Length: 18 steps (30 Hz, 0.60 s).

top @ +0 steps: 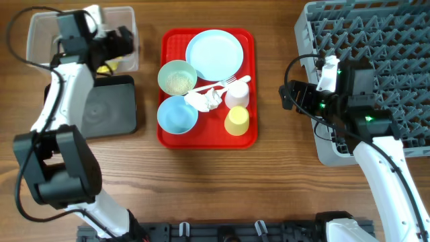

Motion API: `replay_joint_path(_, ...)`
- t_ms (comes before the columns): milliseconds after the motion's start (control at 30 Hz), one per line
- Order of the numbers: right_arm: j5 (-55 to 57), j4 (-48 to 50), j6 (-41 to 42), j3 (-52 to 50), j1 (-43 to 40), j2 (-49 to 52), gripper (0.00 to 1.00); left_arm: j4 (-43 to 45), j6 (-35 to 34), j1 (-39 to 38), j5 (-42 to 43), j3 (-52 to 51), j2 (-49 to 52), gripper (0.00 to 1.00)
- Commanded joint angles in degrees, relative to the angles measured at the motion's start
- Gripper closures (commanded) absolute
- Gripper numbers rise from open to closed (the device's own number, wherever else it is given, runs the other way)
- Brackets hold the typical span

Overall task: Sort waste into correct bins and load items into the dishwasher rack
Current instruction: 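Reach the left gripper back to the tray and grasp the tissue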

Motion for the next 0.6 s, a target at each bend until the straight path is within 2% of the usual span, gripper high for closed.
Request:
replay_joint_path(0, 0.31, 0.11, 0.35, 0.90, -0.28, 0.55, 0.00, -6.38, 4.52, -6.73, 12.07, 0.26, -2.34, 0.14)
replay_joint_path(67, 0.31, 0.11, 0.31, 0.90, -0.28, 0.55, 0.00, -10.43, 8.33, -10.32, 9.81, 0.26, -2.12, 0.17)
replay_joint_path(167, 0.31, 0.11, 0.33, 0.90, -0.28, 0.55, 0.00, -15.19, 8.70, -15.43, 2.16, 0.24, -2.01, 0.18)
replay_joint_path(300, 0.31, 0.07, 0.35, 0.90, -0.28, 0.55, 0.00, -20.83, 8.66, -22.40, -8.20, 0.13, -2.01, 0.24)
replay_joint_path(500, 0.28, -0.13, 0.37, 0.90, -0.28, 0.55, 0.00, -22.23, 8.63, -29.11, -15.28, -0.22, -1.79, 0.32)
replay_joint_path(567, 0.28, -0.44, 0.39, 0.90, -0.28, 0.55, 0.00, -22.47, 8.68, -30.75, -16.61, -0.22, -1.66, 0.31)
